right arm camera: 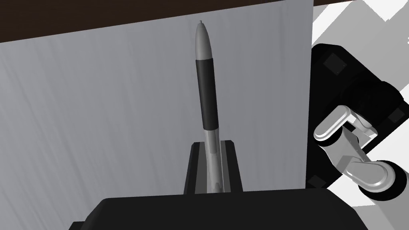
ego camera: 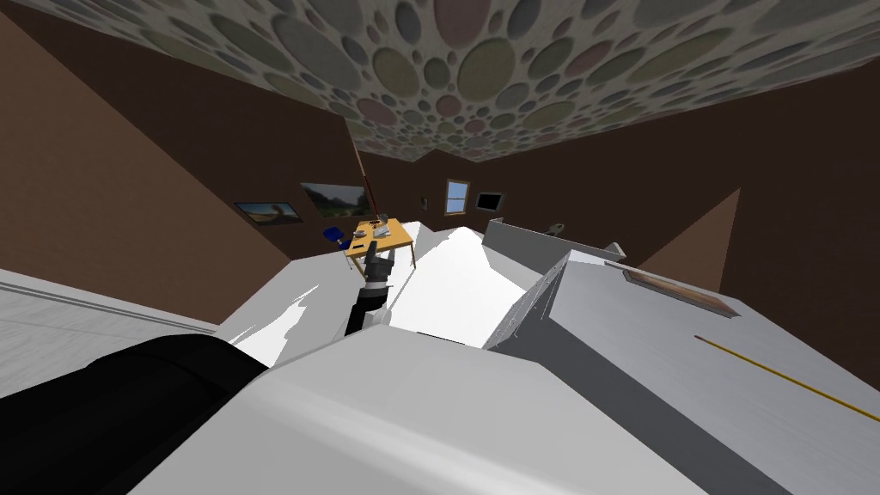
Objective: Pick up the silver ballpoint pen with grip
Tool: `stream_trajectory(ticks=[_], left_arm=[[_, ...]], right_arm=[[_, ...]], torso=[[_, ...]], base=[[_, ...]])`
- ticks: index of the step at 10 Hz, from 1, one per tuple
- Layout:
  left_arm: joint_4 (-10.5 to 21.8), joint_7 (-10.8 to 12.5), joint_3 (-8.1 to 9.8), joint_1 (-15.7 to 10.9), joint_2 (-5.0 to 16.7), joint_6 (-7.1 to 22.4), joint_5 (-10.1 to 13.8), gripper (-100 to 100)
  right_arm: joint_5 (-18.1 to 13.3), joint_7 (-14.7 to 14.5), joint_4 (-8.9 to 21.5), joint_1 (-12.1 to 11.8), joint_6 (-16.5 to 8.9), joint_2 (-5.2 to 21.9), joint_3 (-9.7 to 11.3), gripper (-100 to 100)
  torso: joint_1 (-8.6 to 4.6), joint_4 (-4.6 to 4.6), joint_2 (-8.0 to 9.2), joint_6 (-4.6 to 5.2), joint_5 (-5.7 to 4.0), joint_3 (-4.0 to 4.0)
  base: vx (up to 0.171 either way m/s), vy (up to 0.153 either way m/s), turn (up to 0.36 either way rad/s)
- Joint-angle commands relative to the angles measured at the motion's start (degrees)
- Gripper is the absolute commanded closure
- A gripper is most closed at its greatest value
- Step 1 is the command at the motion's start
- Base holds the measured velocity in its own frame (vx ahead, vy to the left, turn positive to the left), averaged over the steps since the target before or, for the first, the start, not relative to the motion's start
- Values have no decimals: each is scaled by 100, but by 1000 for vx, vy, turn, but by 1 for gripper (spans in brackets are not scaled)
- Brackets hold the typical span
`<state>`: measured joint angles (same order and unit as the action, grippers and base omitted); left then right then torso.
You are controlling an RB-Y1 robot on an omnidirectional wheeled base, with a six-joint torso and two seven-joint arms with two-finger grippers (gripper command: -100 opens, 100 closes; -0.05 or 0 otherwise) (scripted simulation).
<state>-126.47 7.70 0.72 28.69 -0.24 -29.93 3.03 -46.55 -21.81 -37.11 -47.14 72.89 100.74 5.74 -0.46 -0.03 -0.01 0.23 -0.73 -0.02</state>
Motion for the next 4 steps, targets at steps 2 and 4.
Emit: stream_trajectory(ticks=[2, 4], left_arm=[[0, 0, 0, 0, 0, 0, 0, 0], [0, 0, 0, 0, 0, 0, 0, 0]], right_arm=[[51, 17, 44, -35, 187, 159, -79, 100], [104, 28, -26, -145, 115, 159, -118, 0]], torso=[[5, 1, 5, 2, 1, 3], [-1, 0, 1, 0, -4, 1]], base=[[-18, 8, -66], [-3, 1, 1]])
